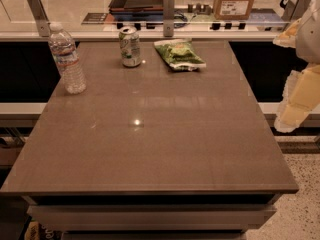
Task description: Move green jalapeno chip bag near water bottle
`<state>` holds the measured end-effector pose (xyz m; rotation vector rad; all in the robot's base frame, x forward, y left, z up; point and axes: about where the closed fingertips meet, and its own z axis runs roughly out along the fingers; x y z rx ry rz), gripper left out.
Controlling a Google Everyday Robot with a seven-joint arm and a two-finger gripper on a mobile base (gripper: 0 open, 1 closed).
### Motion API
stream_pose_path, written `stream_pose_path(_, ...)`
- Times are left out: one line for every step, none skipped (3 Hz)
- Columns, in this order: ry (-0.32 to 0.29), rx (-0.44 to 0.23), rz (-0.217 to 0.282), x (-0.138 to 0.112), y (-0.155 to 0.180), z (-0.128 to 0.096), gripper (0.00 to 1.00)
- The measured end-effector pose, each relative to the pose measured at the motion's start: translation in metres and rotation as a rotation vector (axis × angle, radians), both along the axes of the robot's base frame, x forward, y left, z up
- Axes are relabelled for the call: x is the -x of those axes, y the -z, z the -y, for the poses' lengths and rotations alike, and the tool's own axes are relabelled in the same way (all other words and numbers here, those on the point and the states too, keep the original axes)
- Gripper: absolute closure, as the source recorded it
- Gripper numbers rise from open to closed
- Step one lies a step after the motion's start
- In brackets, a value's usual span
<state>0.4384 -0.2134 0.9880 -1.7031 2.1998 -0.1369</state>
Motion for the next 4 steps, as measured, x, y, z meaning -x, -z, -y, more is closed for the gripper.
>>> stream_pose_path(0.000, 0.000, 0.000, 0.000, 0.000, 0.000, 0.00)
stream_pose_path(-0.004, -0.005, 0.021, -0.009, -0.001, -0.002, 0.00)
stream_pose_path(-0.017, -0.003, 0.064, -0.034, 0.001, -0.006, 0.00)
stream_pose_path(-0.016, -0.017, 0.131, -0.071, 0.004, -0.009, 0.00)
